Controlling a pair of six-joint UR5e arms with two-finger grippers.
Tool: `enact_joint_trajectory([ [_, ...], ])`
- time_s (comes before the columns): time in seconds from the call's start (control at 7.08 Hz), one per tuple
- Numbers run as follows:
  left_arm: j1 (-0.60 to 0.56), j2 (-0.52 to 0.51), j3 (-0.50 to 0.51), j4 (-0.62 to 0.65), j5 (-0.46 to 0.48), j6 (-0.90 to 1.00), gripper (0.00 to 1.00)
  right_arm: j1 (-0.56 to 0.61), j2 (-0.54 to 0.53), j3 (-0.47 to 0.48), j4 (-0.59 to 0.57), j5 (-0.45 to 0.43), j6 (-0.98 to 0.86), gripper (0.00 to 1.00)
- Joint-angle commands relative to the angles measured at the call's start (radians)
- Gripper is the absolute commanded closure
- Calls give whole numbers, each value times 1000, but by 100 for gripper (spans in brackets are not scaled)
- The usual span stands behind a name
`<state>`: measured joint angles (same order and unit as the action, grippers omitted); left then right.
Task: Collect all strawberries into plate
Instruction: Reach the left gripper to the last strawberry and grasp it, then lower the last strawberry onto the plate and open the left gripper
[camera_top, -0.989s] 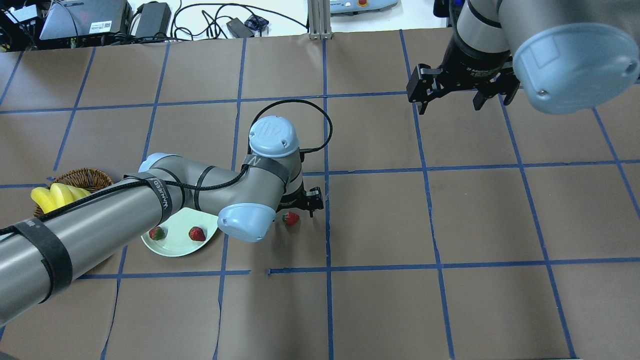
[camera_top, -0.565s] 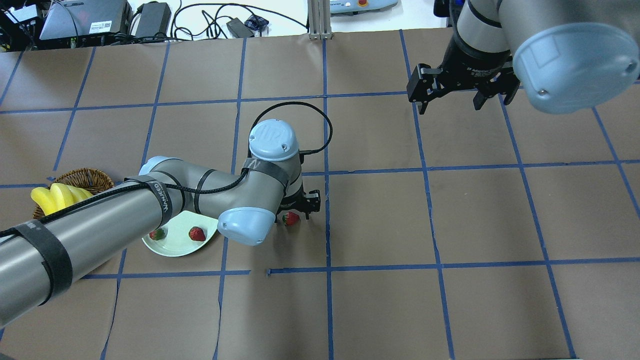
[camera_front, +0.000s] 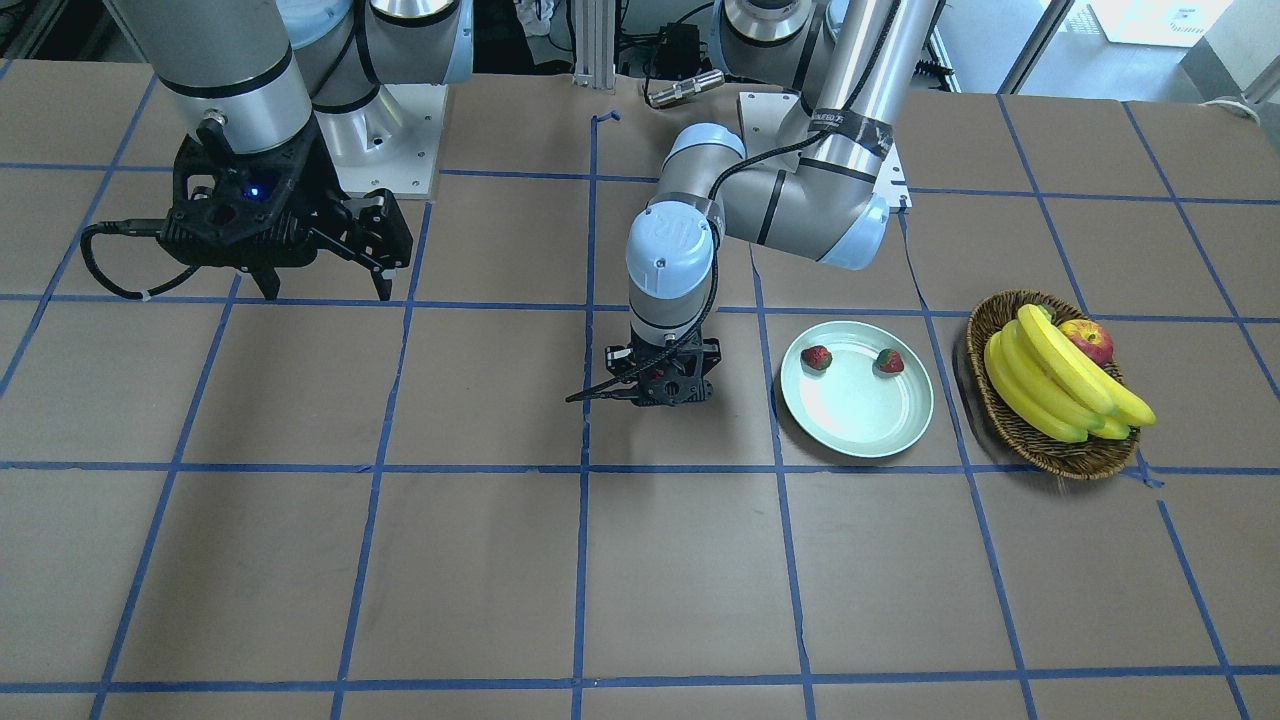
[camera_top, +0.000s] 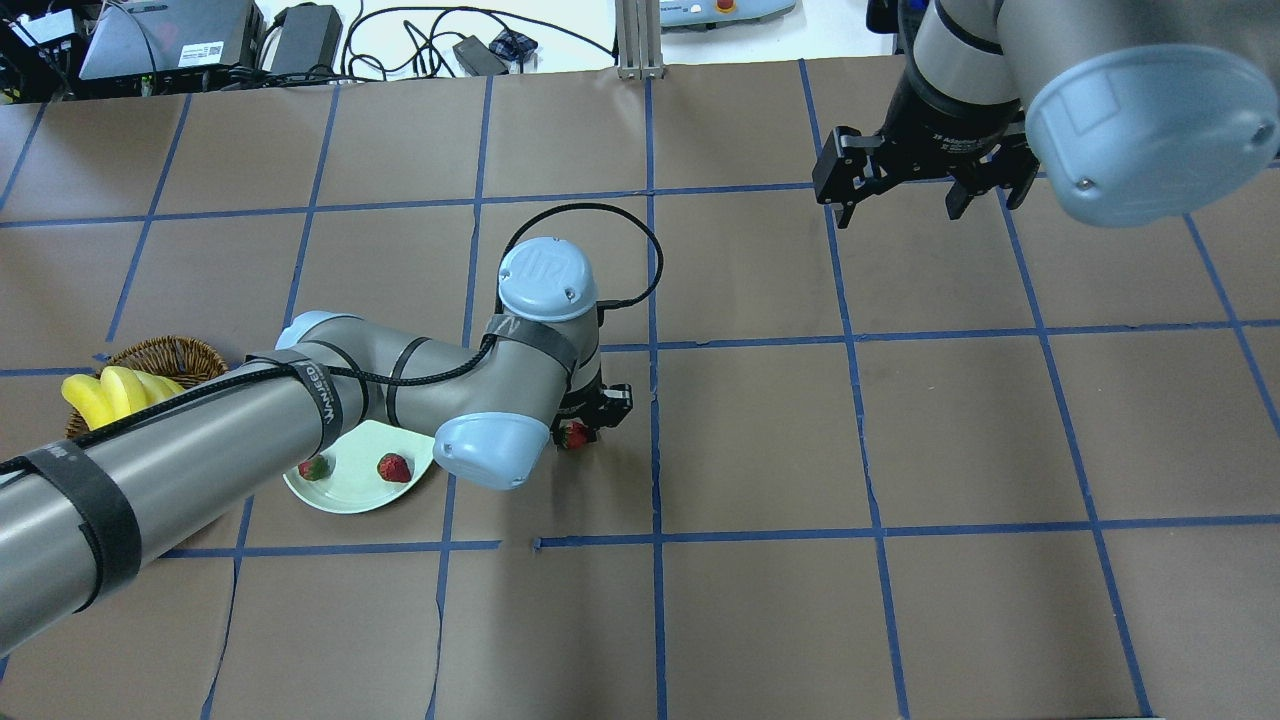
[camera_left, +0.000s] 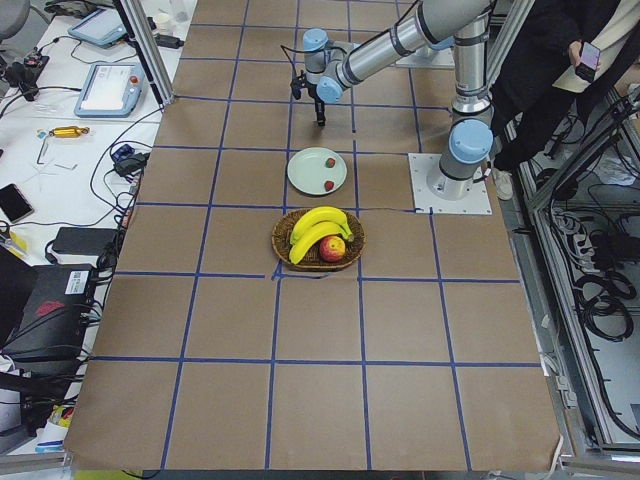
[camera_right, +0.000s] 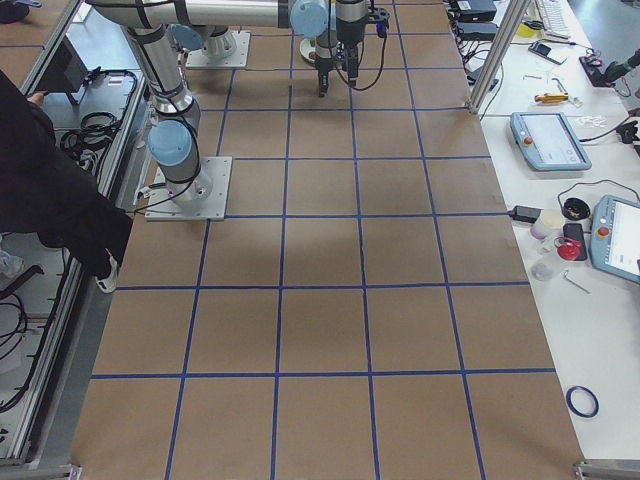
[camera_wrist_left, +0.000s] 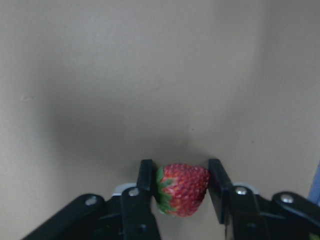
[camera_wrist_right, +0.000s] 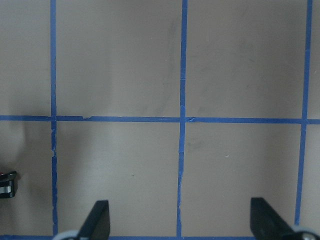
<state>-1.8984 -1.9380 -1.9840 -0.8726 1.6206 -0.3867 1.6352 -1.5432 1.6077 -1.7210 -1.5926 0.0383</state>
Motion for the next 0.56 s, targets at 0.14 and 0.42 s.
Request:
enact_joint_trajectory([
  [0.14,167,69,14,-92,91,237,66,-2,0,0,0,0,0,0],
  [0.42,286,138,-4,-166,97,426,65,-2,2,1,-2,-1,0,0],
])
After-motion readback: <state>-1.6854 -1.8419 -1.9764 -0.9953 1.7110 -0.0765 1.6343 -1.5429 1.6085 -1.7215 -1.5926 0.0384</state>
